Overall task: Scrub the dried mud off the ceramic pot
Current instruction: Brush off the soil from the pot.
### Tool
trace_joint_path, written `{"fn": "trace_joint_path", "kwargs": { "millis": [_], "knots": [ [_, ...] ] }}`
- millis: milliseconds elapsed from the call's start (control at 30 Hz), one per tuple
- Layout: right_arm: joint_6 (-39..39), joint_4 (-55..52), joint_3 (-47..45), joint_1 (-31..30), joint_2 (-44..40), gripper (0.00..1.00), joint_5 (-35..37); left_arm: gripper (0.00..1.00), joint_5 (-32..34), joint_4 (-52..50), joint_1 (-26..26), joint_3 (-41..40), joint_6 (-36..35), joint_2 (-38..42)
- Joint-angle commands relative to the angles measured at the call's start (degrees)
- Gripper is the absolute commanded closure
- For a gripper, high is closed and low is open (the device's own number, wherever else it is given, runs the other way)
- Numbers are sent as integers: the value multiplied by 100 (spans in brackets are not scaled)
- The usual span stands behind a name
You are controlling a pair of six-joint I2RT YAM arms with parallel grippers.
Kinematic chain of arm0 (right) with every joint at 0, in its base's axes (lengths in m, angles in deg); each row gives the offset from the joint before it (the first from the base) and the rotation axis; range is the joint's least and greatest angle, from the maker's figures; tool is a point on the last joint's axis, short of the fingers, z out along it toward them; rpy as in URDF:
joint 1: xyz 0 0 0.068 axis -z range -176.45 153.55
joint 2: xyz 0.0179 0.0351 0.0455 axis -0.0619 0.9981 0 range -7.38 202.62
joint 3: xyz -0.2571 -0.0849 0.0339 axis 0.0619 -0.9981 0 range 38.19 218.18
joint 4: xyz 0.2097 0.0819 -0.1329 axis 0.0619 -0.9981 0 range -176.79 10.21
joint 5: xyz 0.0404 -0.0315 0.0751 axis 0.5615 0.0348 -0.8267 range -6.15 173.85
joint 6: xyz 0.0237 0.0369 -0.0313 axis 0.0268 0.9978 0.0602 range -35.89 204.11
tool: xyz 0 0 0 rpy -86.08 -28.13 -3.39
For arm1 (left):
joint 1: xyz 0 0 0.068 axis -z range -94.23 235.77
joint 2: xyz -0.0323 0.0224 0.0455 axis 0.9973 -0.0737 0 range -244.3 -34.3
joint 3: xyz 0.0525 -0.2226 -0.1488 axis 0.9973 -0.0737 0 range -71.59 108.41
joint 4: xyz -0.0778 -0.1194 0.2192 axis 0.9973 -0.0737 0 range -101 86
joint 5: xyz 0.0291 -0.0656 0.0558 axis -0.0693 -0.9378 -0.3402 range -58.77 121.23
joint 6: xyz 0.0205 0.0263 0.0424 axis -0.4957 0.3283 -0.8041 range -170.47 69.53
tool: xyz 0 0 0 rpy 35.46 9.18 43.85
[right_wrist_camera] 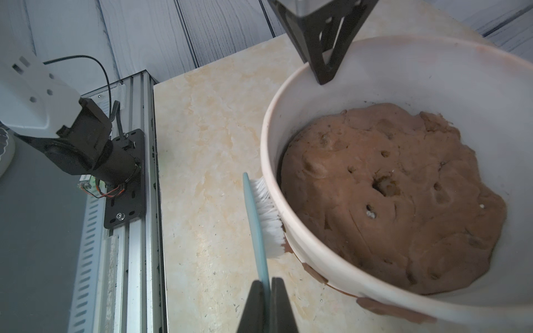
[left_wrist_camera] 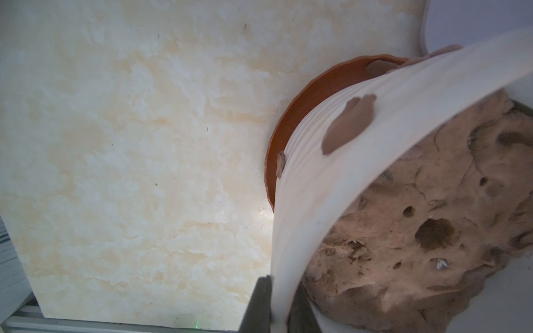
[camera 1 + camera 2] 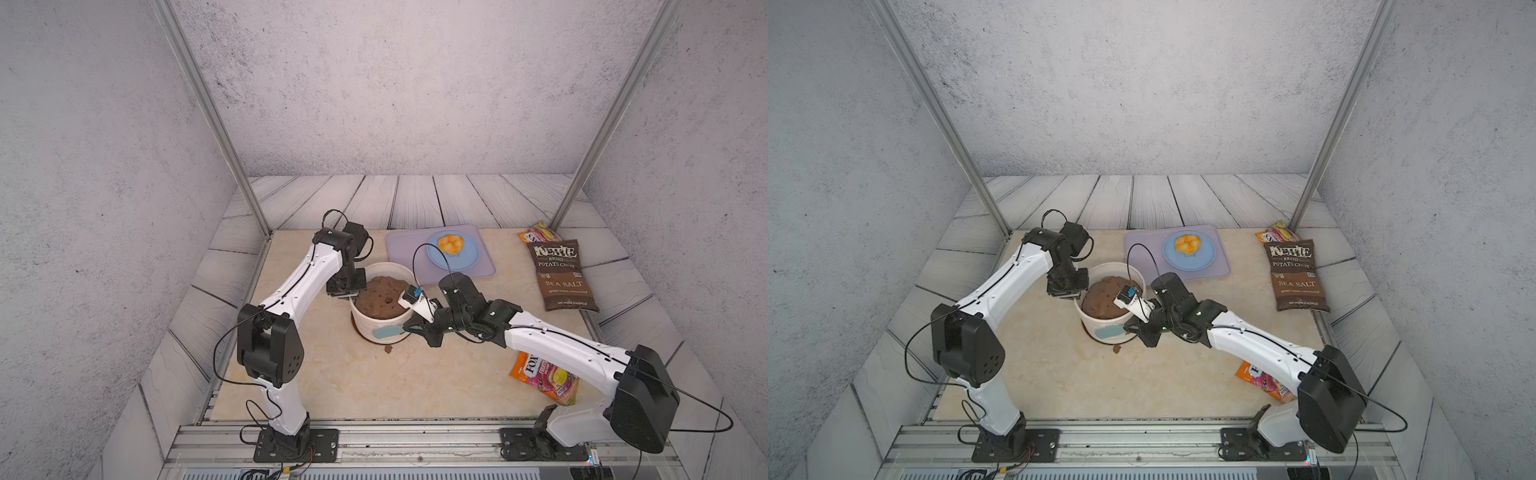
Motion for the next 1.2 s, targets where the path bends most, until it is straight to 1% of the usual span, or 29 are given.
{"fn": "trace_joint_path", "kwargs": {
  "millis": [0, 233, 467, 633, 767, 867, 1000, 1100, 1167],
  "knots": [
    [-9, 15, -201, 255, 26, 100, 446, 100, 126, 285, -92, -342, -398, -543],
    [73, -185, -444, 247, -132, 100, 7, 100, -32, 375, -92, -351, -454, -570],
    [351, -374, -673, -325, -556, 100, 89, 100, -32, 420, -92, -326, -499, -657],
    [540, -491, -628, -718, -715, 100, 169, 100, 227, 465, -92, -255, -659, -715],
    [571, -480, -474, -732, -711, 100, 141, 100, 497, 496, -100, -103, -924, -784],
    [463, -603, -247, -737, -638, 100, 125, 100, 566, 581, -95, -1, -1216, -813],
    [332, -883, 169, -724, -494, 100, 159, 100, 746, 670, -108, 132, -1729, -888],
    [345, -946, 300, -724, -449, 100, 196, 100, 871, 673, -118, 258, -2132, -965],
    [396, -919, 334, -724, -442, 100, 221, 100, 843, 689, -119, 337, -2401, -988]
  ]
}}
